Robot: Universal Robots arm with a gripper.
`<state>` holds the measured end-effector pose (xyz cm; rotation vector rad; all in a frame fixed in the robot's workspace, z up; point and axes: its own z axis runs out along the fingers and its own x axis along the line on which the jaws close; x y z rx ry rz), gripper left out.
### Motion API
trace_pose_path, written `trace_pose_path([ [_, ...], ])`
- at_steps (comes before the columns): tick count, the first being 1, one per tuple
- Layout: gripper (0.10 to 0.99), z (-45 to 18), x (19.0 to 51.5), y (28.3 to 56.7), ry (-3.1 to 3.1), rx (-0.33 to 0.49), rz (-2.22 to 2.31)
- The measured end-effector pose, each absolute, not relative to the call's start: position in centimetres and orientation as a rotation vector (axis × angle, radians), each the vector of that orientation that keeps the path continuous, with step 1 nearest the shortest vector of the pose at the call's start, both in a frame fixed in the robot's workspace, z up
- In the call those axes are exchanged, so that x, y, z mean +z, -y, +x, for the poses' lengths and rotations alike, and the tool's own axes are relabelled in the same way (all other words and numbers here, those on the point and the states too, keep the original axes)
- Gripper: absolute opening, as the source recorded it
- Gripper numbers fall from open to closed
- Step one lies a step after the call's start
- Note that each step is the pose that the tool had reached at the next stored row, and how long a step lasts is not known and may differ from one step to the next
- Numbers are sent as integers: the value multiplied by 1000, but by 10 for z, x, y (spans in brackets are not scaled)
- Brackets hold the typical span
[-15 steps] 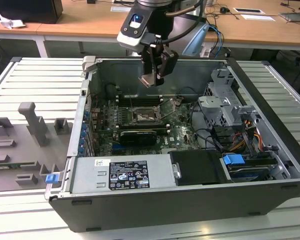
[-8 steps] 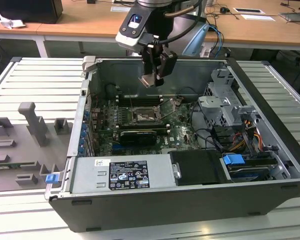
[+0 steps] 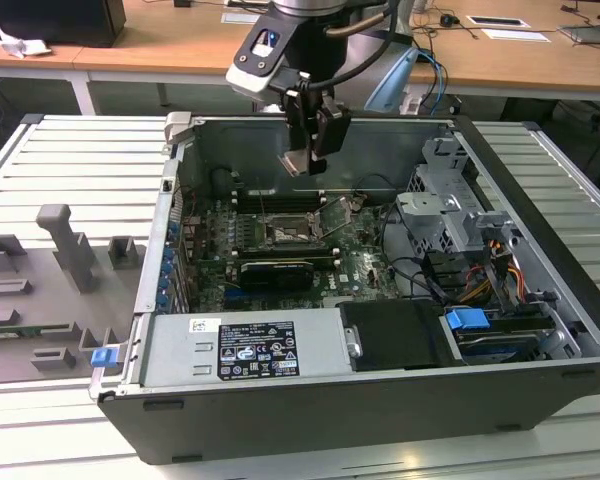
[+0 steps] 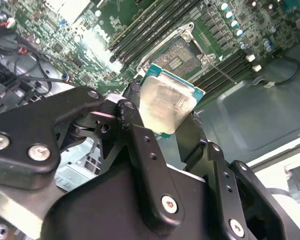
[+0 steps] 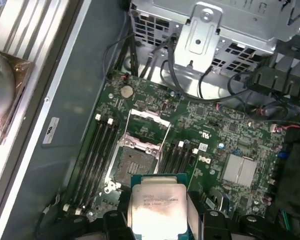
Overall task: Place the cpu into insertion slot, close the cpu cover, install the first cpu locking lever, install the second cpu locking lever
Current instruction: 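Place the cpu into insertion slot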
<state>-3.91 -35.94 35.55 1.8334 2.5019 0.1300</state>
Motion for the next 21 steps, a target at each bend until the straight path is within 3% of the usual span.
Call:
trace_pose_path([
  [21, 529, -39, 344, 359, -2159, 116, 2208],
])
